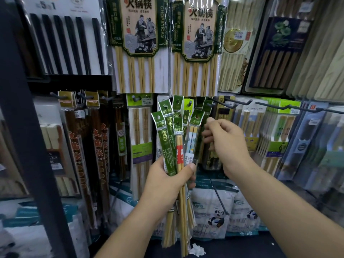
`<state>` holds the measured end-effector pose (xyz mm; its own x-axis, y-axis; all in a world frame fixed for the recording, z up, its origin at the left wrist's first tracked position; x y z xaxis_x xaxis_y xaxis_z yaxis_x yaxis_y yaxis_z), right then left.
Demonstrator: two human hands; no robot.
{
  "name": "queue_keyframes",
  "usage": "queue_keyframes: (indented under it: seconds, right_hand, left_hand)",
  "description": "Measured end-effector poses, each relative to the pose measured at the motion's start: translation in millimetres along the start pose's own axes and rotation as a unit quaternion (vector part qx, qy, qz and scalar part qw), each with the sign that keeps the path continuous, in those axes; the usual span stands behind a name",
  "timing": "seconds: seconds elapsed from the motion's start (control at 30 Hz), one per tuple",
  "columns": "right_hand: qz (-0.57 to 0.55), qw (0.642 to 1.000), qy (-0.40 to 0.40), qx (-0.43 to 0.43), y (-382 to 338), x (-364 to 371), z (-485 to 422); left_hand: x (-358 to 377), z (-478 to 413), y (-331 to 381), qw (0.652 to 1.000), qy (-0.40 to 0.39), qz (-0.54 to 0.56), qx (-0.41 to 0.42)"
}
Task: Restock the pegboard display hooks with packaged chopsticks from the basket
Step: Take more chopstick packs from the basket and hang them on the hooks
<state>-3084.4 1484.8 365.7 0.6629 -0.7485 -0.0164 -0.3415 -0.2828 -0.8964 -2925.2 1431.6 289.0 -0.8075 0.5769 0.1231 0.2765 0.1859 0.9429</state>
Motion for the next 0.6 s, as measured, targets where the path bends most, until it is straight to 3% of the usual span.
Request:
queue_keyframes:
  seconds: [0.1,0.17,0.43,0.6]
  right_hand:
    - [-0.029,0.994,-0.094,-0.043,-9,7,22]
    - [-0.014,0.991,-0.108,-0.075,-14,10,29]
    - [-0.041,0.993,-0.091,-0.056,-20,11,26]
    - [-0.079,0.996,-0.025,-0.033,-27,-1,6]
  left_hand:
    - [0,1,1,1.000,0.009,-0.018,0.012]
    - [1,1,2,0.999,0.010,-0.024,0.019]
    - [5,4,0,0.999,-0.016,-0.022,0.022]
    - [0,1,-6,1.000,0.005,-0.016,-0.001]
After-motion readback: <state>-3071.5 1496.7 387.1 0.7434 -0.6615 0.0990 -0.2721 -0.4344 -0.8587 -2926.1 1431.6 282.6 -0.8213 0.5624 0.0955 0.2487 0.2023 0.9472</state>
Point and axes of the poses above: each hand's wrist, its own z-axis away from the middle knuckle, its own x-axis out of the palm, y = z × x, the point moved 4 cm from there along -z, towards the middle knuckle, and after that the axes turned 4 degrees about -z, right-handed, at the moved point
